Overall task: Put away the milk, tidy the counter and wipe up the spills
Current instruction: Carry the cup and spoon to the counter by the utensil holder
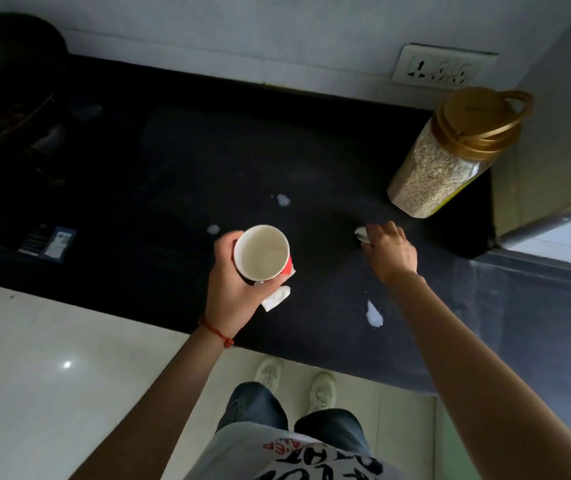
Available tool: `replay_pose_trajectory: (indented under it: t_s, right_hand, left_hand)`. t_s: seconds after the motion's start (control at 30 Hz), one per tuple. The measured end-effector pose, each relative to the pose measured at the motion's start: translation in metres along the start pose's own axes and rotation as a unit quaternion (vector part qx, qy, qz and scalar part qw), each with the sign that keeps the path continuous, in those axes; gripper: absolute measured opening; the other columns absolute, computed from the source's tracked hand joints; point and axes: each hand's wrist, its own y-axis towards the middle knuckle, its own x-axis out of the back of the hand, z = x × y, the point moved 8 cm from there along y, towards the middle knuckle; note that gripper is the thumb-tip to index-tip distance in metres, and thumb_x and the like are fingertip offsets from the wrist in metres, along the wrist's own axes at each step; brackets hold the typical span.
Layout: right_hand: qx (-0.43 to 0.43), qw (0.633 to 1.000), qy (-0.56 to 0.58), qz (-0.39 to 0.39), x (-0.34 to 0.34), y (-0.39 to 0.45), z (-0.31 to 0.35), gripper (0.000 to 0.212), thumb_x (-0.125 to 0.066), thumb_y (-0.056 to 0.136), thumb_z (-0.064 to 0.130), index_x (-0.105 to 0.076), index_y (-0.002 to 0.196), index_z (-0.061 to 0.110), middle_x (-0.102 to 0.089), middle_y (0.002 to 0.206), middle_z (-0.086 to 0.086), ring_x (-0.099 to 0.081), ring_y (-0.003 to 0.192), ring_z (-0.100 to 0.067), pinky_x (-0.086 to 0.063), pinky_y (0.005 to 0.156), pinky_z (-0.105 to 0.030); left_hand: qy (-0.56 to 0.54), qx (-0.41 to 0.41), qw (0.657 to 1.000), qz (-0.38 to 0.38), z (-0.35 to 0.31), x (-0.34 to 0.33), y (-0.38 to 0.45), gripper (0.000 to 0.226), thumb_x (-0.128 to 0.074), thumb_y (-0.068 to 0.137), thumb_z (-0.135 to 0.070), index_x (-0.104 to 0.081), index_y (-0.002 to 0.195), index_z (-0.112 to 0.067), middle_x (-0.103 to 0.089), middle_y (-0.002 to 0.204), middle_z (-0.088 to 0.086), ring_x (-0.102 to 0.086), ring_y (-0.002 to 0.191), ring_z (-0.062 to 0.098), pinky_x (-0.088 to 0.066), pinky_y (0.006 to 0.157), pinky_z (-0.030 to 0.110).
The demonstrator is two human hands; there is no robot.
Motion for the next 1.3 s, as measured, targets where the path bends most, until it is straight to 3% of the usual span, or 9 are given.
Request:
replay_pose_trajectory:
  t_s: [0.23,0.37,0.5,0.57,0.7,0.87,1.07,1.23,1.3]
  right_hand:
    - [0.025,0.998,0.022,-0.062,0.015,-0.010,0.012,0.025,-0.044,0.093,0.016,-0.061,0.097,-0.003,-0.060,0.105,-0.022,-0.060,0.090,-0.044,-0.044,0.069,-0.042]
    - [0.017,0.979,0.144,-0.146,0.045,-0.029,0.013,0.025,-0.048,0.092,0.021,-0.061,0.084,0.002,-0.063,0.084,-0.016,-0.057,0.073,-0.035,-0.038,0.061,-0.036]
    - [-0.022,0.938,0.313,-0.151,0.061,-0.055,0.018,0.019,-0.051,0.089,0.020,-0.061,0.081,0.006,-0.062,0.068,-0.007,-0.058,0.067,-0.025,-0.046,0.065,-0.037]
    - [-0.002,0.926,0.351,-0.136,0.063,-0.069,0.030,0.017,-0.052,0.088,0.020,-0.063,0.082,0.008,-0.065,0.068,-0.005,-0.062,0.066,-0.021,-0.048,0.066,-0.032]
    - [0.067,0.906,0.409,-0.080,0.050,-0.100,0.065,0.016,-0.053,0.088,0.015,-0.062,0.076,0.010,-0.060,0.059,0.007,-0.058,0.054,0.003,-0.040,0.051,-0.007]
    - [0.169,0.900,0.401,0.010,0.015,-0.146,0.122,0.016,-0.057,0.089,0.019,-0.062,0.075,0.014,-0.059,0.057,0.010,-0.059,0.057,0.001,-0.041,0.051,-0.007]
    - [0.236,0.905,0.338,0.110,-0.044,-0.209,0.187,0.017,-0.054,0.090,0.019,-0.059,0.077,0.010,-0.058,0.058,0.005,-0.055,0.052,0.004,-0.040,0.048,-0.007]
    - [0.283,0.901,0.289,0.159,-0.090,-0.257,0.249,0.012,-0.052,0.092,0.017,-0.060,0.082,0.013,-0.061,0.066,0.011,-0.061,0.060,-0.003,-0.048,0.062,-0.022]
    - [0.306,0.898,0.274,0.158,-0.108,-0.274,0.279,0.011,-0.052,0.091,0.015,-0.061,0.086,0.013,-0.060,0.066,0.014,-0.062,0.061,0.002,-0.044,0.060,-0.017]
  left_hand:
    - [0.023,0.032,0.998,-0.051,0.021,0.033,-0.021,0.074,-0.086,0.056,-0.013,-0.040,0.114,-0.021,-0.042,0.103,-0.030,-0.049,0.092,-0.012,-0.042,0.068,-0.004]
    - [0.012,0.042,0.996,-0.082,0.020,0.047,-0.034,0.076,-0.085,0.057,-0.014,-0.042,0.120,-0.012,-0.041,0.101,-0.030,-0.049,0.090,-0.013,-0.041,0.070,0.007]
    - [0.015,0.040,0.991,-0.123,0.017,0.062,-0.060,0.074,-0.084,0.059,-0.012,-0.041,0.119,-0.013,-0.046,0.102,-0.023,-0.052,0.089,-0.006,-0.042,0.069,0.009]
    - [0.023,0.042,0.986,-0.159,0.016,0.072,-0.081,0.072,-0.085,0.059,-0.013,-0.041,0.116,-0.016,-0.048,0.107,-0.012,-0.052,0.094,0.008,-0.042,0.069,0.010]
    - [0.044,0.074,0.971,-0.222,0.027,0.092,-0.132,0.079,-0.085,0.059,-0.015,-0.039,0.124,-0.013,-0.042,0.115,-0.010,-0.047,0.102,0.012,-0.043,0.067,0.010]
    - [0.050,0.130,0.940,-0.311,0.052,0.124,-0.212,0.078,-0.086,0.057,-0.015,-0.042,0.121,-0.008,-0.043,0.110,-0.009,-0.049,0.097,0.014,-0.042,0.066,0.011]
    - [0.034,0.208,0.890,-0.404,0.102,0.181,-0.317,0.079,-0.087,0.056,-0.016,-0.042,0.121,-0.008,-0.048,0.108,-0.006,-0.051,0.095,0.016,-0.044,0.074,0.028]
    - [0.019,0.266,0.840,-0.472,0.150,0.235,-0.400,0.076,-0.086,0.057,-0.017,-0.042,0.119,-0.010,-0.051,0.105,-0.005,-0.052,0.092,0.018,-0.044,0.074,0.029]
    - [0.022,0.284,0.823,-0.492,0.169,0.264,-0.431,0.075,-0.087,0.057,-0.019,-0.042,0.117,-0.013,-0.052,0.103,-0.005,-0.053,0.091,0.018,-0.045,0.074,0.030]
